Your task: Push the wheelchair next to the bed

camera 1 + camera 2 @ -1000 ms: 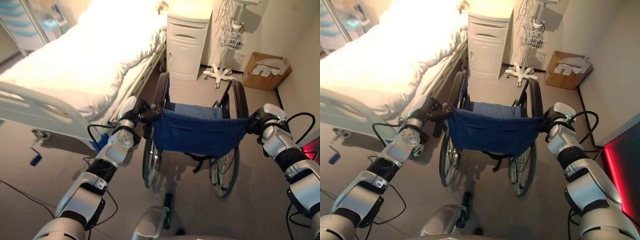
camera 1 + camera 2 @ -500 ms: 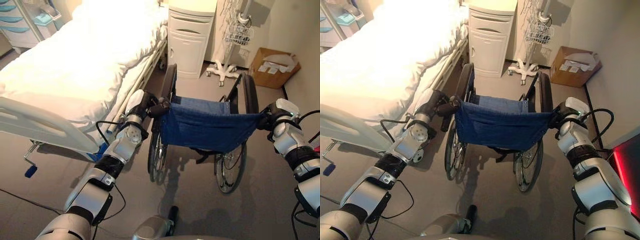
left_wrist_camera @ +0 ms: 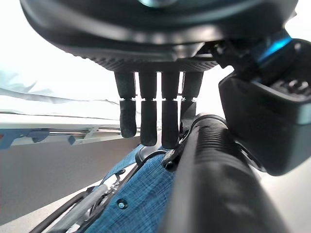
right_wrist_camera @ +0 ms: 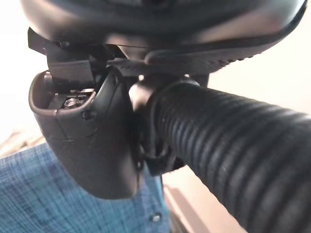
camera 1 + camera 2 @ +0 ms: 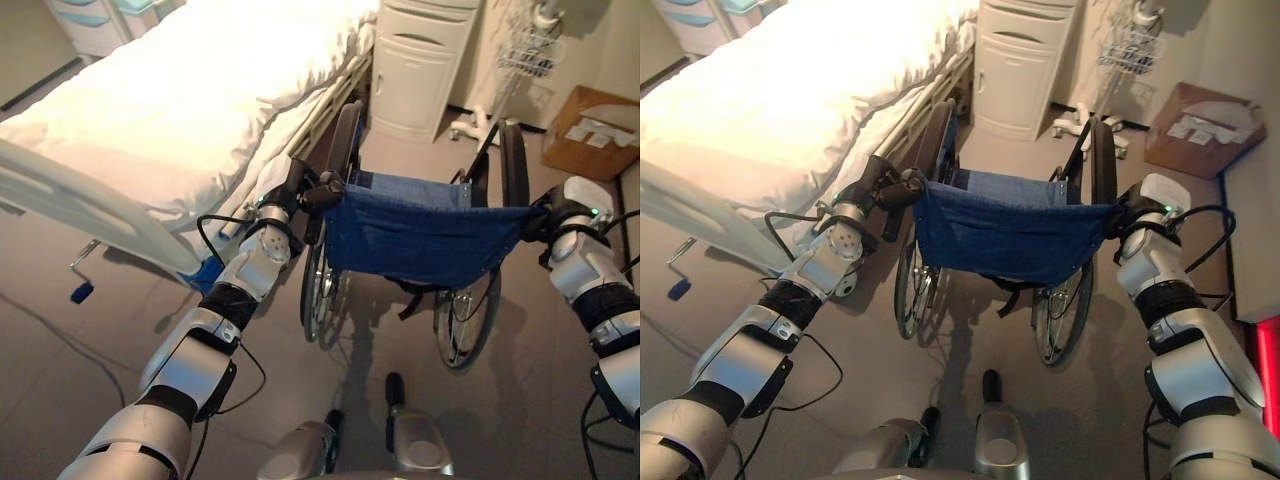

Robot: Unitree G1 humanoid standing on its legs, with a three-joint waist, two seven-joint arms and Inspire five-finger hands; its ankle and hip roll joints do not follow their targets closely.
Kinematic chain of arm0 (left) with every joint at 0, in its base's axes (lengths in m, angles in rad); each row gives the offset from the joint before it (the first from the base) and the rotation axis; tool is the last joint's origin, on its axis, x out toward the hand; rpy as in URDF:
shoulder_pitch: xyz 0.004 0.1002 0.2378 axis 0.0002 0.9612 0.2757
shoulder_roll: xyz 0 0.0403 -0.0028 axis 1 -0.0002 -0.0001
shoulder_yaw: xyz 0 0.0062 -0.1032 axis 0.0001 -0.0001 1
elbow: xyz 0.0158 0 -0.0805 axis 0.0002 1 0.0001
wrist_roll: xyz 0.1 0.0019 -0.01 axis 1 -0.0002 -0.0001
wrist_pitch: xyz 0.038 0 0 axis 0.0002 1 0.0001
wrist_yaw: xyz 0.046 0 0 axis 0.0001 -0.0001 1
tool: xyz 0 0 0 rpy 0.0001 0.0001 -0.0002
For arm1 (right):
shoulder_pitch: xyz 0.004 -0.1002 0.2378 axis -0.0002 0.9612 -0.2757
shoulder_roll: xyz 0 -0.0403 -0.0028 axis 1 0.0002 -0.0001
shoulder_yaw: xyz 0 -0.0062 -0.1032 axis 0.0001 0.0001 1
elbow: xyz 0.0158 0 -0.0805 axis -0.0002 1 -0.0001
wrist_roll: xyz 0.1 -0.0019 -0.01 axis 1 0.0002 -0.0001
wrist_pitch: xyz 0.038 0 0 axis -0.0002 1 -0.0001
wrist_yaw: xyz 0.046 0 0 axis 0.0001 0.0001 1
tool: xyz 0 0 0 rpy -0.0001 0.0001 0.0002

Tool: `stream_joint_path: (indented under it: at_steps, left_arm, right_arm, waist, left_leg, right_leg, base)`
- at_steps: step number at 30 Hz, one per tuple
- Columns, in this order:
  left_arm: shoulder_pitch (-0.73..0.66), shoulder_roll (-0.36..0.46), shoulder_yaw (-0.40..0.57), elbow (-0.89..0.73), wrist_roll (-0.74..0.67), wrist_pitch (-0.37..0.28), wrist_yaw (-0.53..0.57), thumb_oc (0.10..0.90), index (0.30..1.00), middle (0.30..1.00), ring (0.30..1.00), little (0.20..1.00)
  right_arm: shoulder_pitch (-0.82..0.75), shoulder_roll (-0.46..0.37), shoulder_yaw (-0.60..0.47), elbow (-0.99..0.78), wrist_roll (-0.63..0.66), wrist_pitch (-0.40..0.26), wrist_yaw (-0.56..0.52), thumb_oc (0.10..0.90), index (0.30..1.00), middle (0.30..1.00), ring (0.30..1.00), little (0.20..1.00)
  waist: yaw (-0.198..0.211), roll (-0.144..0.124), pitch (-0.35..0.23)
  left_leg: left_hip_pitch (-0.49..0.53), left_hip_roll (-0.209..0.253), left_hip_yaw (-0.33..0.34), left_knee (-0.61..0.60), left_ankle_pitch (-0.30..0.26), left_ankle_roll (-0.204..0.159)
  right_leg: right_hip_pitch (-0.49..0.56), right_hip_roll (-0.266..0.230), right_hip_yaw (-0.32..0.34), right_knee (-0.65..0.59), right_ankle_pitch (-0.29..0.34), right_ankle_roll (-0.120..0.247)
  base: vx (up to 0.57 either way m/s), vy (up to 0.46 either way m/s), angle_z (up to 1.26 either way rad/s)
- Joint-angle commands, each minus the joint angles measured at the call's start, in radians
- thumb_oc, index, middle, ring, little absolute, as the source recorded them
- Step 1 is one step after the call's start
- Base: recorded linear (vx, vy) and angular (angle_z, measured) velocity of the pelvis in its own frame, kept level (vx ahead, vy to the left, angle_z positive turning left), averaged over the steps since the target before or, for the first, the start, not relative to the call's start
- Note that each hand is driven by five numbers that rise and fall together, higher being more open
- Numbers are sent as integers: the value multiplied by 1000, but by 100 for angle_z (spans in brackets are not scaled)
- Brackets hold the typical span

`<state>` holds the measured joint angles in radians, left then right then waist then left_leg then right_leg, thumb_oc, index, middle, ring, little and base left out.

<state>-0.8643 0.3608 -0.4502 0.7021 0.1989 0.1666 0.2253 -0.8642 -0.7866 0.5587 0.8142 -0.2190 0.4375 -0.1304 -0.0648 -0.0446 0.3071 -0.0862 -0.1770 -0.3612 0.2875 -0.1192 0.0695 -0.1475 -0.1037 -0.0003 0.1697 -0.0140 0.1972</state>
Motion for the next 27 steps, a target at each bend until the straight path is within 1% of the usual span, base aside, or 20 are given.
stream_joint_path:
  at_steps: [1,2,4,5,7,8,11,12,13,15,16,17,18,19,20,21,22,24,25,27]
  left_arm:
    - [235,30,-146,54,26,88,-81,400,300,300,300,300]
    - [220,32,-150,63,23,72,-83,400,300,300,300,300]
    - [208,34,-152,66,9,64,-71,400,300,300,300,300]
    - [204,37,-154,65,5,62,-69,400,300,300,300,300]
    - [202,38,-155,65,2,64,-66,400,300,300,300,300]
    - [203,43,-155,62,2,56,-61,400,300,300,300,300]
    - [201,45,-154,65,8,47,-66,400,300,300,300,300]
    - [195,49,-159,70,7,43,-73,400,300,300,300,300]
    - [189,52,-165,76,0,41,-75,400,300,300,300,300]
    - [178,56,-166,93,-12,34,-78,400,300,300,300,300]
    - [172,52,-164,89,-5,42,-84,400,300,300,300,300]
    - [170,52,-162,89,-3,44,-84,400,300,300,300,300]
    - [166,53,-160,88,-1,49,-84,400,300,300,300,300]
    - [165,54,-157,83,-3,55,-85,400,300,300,300,300]
    - [163,55,-155,80,-3,58,-86,400,300,300,300,300]
    - [159,58,-152,74,-2,65,-89,400,300,300,300,300]
    - [152,66,-158,80,-13,63,-86,400,300,300,300,300]
    - [149,79,-160,82,-29,59,-85,400,300,300,300,300]
    - [148,85,-158,84,-34,57,-84,400,300,300,300,300]
    - [158,91,-152,92,-22,56,-98,400,300,300,300,300]
  right_arm:
    - [-169,86,80,-72,5,-169,-11,400,300,300,300,300]
    - [-193,71,85,-56,12,-172,-6,400,300,300,300,300]
    - [-214,61,92,-46,23,-175,-7,400,300,300,300,300]
    - [-220,58,97,-43,31,-172,-9,400,300,300,300,300]
    - [-224,57,100,-41,39,-170,-8,400,300,300,300,300]
    - [-214,49,99,-48,51,-148,-8,400,300,300,300,300]
    - [-182,41,81,-50,64,-126,1,400,300,300,300,300]
    - [-165,37,74,-54,65,-111,10,400,300,300,300,300]
    - [-154,36,74,-53,68,-101,13,400,300,300,300,300]
    - [-123,42,70,-52,89,-86,0,400,300,300,300,300]
    - [-108,50,67,-57,105,-67,-5,400,300,300,300,300]
    - [-106,57,64,-52,107,-64,-7,400,300,300,300,300]
    - [-104,75,60,-42,109,-54,-14,400,300,300,300,300]
    - [-104,87,55,-38,105,-44,-22,400,300,300,300,300]
    - [-104,93,52,-38,99,-38,-25,400,300,300,300,300]
    - [-105,101,41,-44,89,-23,-25,400,300,300,300,300]
    - [-104,109,25,-45,70,-13,-17,400,300,300,300,300]
    - [-104,106,23,-44,65,-11,-10,400,300,300,300,300]
    - [-102,104,21,-46,64,-12,-2,400,300,300,300,300]
    - [-86,94,15,-45,67,-22,24,400,300,300,300,300]
  waist:
    - [112,-31,-32]
    - [105,-22,-34]
    - [98,-13,-35]
    - [96,-11,-36]
    - [94,-9,-36]
    - [80,-1,-43]
    - [47,10,-61]
    - [27,12,-74]
    - [17,10,-83]
    - [15,-6,-86]
    - [30,-17,-73]
    - [37,-20,-67]
    - [58,-18,-47]
    - [74,-12,-25]
    - [80,-10,-18]
    - [94,1,0]
    - [109,21,17]
    - [119,31,24]
    - [125,44,26]
    - [145,56,23]
  left_leg:
    - [125,61,134,-14,-130,-19]
    - [143,100,140,-33,-121,-41]
    - [160,150,154,-59,-105,-68]
    - [159,163,159,-63,-97,-75]
    - [159,170,160,-66,-94,-79]
    - [174,210,180,-75,-46,-98]
    - [211,267,223,-68,41,-125]
    - [225,300,252,-42,98,-137]
    - [230,311,266,-12,130,-142]
    - [178,293,282,97,172,-133]
    - [110,253,278,138,155,-114]
    - [81,226,274,133,142,-104]
    - [31,180,279,114,108,-83]
    - [-11,156,296,95,98,-78]
    - [-37,145,305,77,105,-78]
    - [-85,133,326,51,117,-81]
    - [-134,131,334,11,146,-86]
    - [-147,132,324,-17,162,-86]
    - [-154,141,316,-53,181,-92]
    - [-181,178,320,-113,229,-104]
  right_leg:
    - [-128,-30,-44,59,125,-37]
    - [-131,-23,-62,71,99,-55]
    - [-136,-26,-96,92,72,-67]
    - [-133,-25,-106,95,62,-74]
    - [-131,-24,-112,96,57,-77]
    - [-116,-17,-135,91,33,-93]
    - [-102,-8,-156,82,16,-109]
    - [-96,-1,-169,80,5,-123]
    - [-88,1,-176,72,0,-133]
    - [-28,16,-182,40,-14,-158]
    - [20,28,-162,22,-18,-164]
    - [36,34,-151,17,-19,-164]
    - [74,52,-125,10,-28,-162]
    - [110,68,-110,5,-38,-162]
    - [123,74,-106,2,-42,-162]
    - [152,89,-102,9,-65,-165]
    - [178,114,-85,32,-102,-173]
    - [192,128,-67,51,-125,-178]
    - [203,144,-53,68,-145,-181]
    - [271,165,-18,83,-203,-186]
  base:
    - [259,-260,60]
    - [276,-249,47]
    - [289,-254,46]
    - [218,-188,71]
    - [185,-130,69]
    - [280,-155,13]
    - [283,-98,33]
    - [221,-39,40]
    - [271,-62,29]
    - [342,-98,22]
    - [333,-80,22]
    - [333,-31,28]
    - [282,18,24]
    - [287,38,7]
    - [271,73,-28]
    - [354,133,-59]
    - [366,148,-70]
    - [326,158,-77]
    - [411,209,-108]
    - [597,337,-91]
